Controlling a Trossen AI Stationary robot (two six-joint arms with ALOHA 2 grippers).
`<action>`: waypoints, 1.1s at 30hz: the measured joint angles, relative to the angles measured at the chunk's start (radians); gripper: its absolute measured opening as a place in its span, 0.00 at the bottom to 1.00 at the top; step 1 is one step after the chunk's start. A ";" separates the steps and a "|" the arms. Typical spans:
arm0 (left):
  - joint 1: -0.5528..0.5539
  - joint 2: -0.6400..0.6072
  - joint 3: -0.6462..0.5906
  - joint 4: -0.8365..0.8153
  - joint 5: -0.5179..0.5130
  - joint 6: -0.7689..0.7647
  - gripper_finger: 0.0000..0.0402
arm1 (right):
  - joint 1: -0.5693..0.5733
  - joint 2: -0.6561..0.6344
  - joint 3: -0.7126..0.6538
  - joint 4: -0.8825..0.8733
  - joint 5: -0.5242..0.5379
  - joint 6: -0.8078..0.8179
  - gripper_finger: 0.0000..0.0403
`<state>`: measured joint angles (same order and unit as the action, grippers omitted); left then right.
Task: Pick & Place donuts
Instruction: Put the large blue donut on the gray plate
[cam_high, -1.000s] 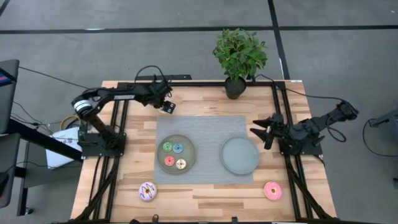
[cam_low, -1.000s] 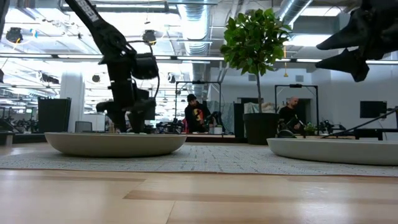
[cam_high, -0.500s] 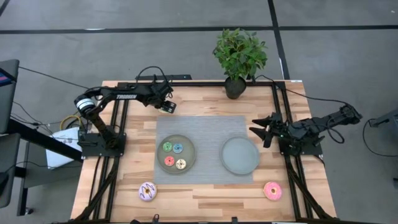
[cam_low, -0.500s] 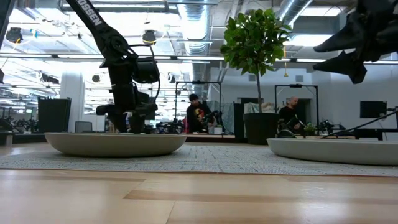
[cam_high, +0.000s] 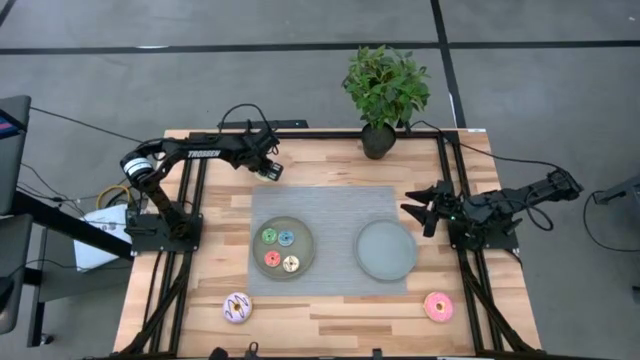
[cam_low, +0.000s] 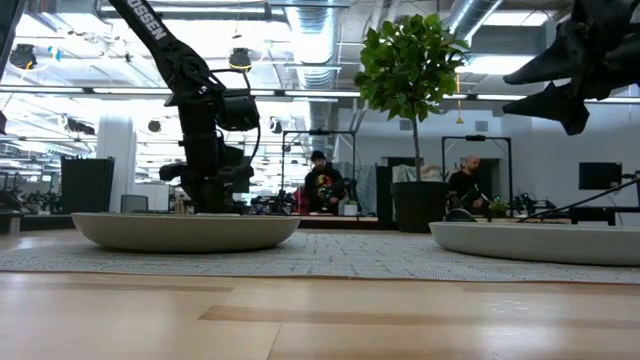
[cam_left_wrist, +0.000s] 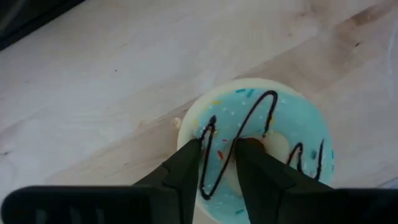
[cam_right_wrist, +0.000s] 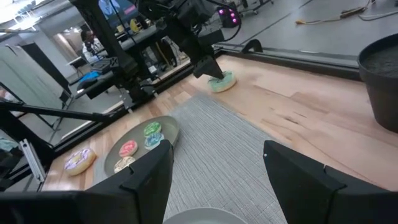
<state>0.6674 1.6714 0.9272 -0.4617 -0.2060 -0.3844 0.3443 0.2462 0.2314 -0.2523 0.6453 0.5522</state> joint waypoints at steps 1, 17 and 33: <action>0.000 0.000 0.000 -0.003 -0.001 0.011 0.24 | 0.000 0.000 0.000 0.000 0.000 0.000 0.59; 0.000 0.000 0.001 -0.025 0.029 0.067 0.32 | 0.000 0.000 0.000 0.000 0.001 0.005 0.59; -0.001 0.000 0.053 -0.089 -0.009 0.073 0.47 | 0.000 0.000 0.000 -0.001 0.004 0.016 0.59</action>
<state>0.6667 1.6711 0.9800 -0.5502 -0.2154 -0.3111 0.3443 0.2462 0.2317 -0.2535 0.6491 0.5686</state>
